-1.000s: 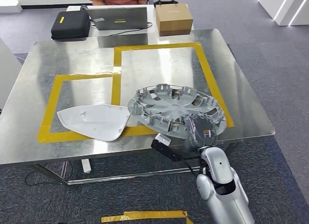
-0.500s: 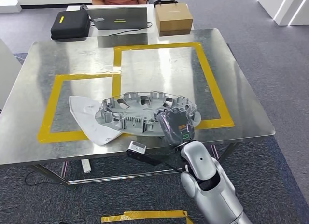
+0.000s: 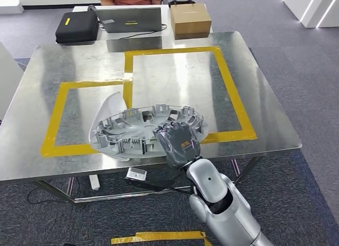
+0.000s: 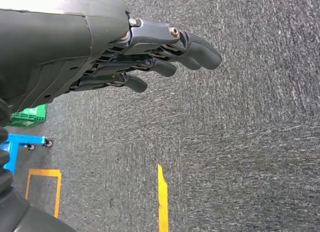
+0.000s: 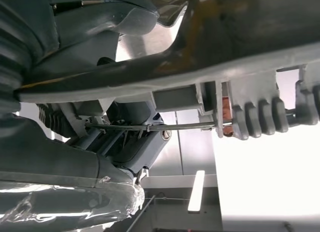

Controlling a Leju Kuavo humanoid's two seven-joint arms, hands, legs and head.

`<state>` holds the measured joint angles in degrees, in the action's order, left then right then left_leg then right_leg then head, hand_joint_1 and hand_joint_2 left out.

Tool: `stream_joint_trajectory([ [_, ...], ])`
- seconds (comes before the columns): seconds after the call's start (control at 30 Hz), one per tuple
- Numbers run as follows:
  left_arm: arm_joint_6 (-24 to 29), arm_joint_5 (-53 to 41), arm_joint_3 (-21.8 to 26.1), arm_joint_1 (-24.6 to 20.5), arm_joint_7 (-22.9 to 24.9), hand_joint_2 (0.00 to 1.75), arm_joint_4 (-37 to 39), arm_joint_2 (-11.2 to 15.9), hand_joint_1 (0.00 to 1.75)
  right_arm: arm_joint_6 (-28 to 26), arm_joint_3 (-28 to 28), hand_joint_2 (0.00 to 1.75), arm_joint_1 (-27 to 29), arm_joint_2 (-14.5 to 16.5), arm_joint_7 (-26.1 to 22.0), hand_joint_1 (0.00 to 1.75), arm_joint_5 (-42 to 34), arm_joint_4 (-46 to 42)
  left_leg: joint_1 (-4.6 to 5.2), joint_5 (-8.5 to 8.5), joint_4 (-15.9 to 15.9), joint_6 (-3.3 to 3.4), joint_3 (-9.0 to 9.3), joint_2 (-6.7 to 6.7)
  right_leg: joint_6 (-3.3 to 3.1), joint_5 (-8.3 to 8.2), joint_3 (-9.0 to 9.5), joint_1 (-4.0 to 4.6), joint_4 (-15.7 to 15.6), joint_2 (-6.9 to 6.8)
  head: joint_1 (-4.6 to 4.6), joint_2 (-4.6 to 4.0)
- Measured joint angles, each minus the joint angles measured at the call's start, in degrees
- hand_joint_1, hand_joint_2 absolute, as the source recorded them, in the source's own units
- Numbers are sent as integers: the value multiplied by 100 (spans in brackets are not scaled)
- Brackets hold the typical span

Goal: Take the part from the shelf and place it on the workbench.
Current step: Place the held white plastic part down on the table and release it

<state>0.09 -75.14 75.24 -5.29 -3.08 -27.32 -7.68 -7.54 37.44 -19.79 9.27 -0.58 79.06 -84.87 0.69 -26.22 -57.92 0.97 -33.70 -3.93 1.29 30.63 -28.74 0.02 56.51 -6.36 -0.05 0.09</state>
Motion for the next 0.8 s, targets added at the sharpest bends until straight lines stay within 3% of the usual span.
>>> stream_joint_trajectory([
  [0.17, 40, 14, -4, -1, 0, 175, 6, 19, 0, 5, -87, 175, -10, -80, 419, 175, 411, 290, 0, -5, 0, 0, 4, 0, -2, 8, -50, -1, -1, -1, 0, 0],
  [0.3, 109, 72, -5, -4, 25, 175, 14, 45, 0, -22, -504, 175, -88, -155, 633, 175, 728, 749, 1, -4, 0, 0, 4, 1, 0, 4, -47, -1, -1, -1, 1, 0],
  [0.53, 187, 190, -4, -25, 208, 175, 23, 57, 0, -4, -1190, 175, -266, -184, 676, 175, 1017, 1163, 4, -1, -2, 3, 1, 1, 11, -10, 8, -1, -1, 0, 1, 0],
  [0.8, 235, 257, -5, -66, 430, 175, 43, 81, 0, 113, -1302, 175, -308, -184, 733, 175, 1027, 1263, 1, -1, -1, 1, 1, 0, 9, -7, 3, 0, 0, 0, -1, 0],
])
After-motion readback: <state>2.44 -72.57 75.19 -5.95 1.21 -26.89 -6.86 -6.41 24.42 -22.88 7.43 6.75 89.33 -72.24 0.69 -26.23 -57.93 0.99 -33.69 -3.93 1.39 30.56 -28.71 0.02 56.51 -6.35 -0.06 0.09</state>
